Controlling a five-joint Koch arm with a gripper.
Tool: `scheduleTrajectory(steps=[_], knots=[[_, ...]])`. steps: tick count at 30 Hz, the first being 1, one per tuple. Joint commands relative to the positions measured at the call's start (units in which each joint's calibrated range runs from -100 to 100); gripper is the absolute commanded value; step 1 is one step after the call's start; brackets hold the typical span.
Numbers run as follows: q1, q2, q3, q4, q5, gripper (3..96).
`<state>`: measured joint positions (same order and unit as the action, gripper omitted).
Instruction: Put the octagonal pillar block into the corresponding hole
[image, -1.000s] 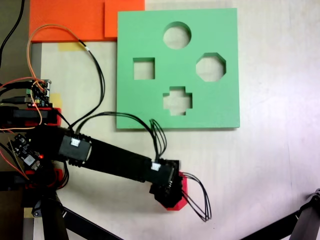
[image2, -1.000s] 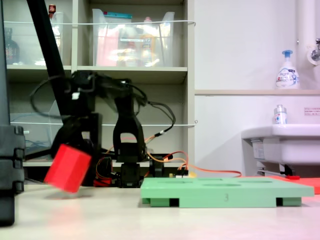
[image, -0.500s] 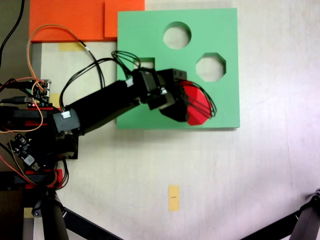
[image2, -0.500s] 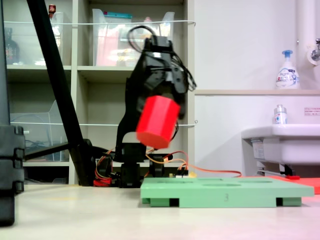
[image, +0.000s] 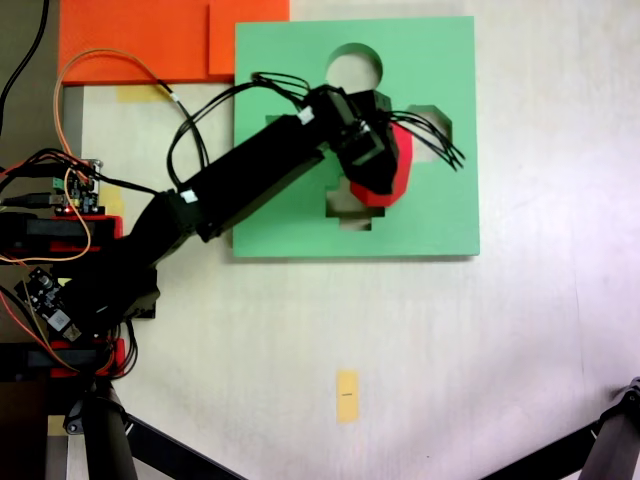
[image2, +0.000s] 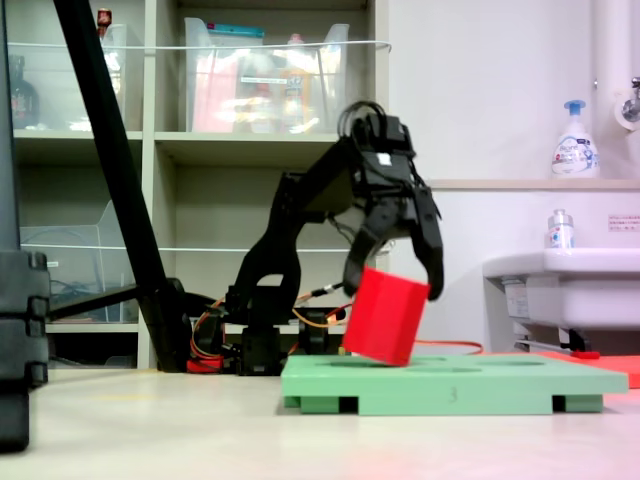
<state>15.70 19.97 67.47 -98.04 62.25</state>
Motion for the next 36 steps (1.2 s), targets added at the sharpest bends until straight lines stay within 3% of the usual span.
scheduleTrajectory(steps=[1,23,36], knots=[[0.59,-1.26,3.12,7.86,0.34,36.2],[1.42,8.94,3.22,31.65,1.27,36.4],[2.83,11.73,3.22,32.8,1.81,36.4]])
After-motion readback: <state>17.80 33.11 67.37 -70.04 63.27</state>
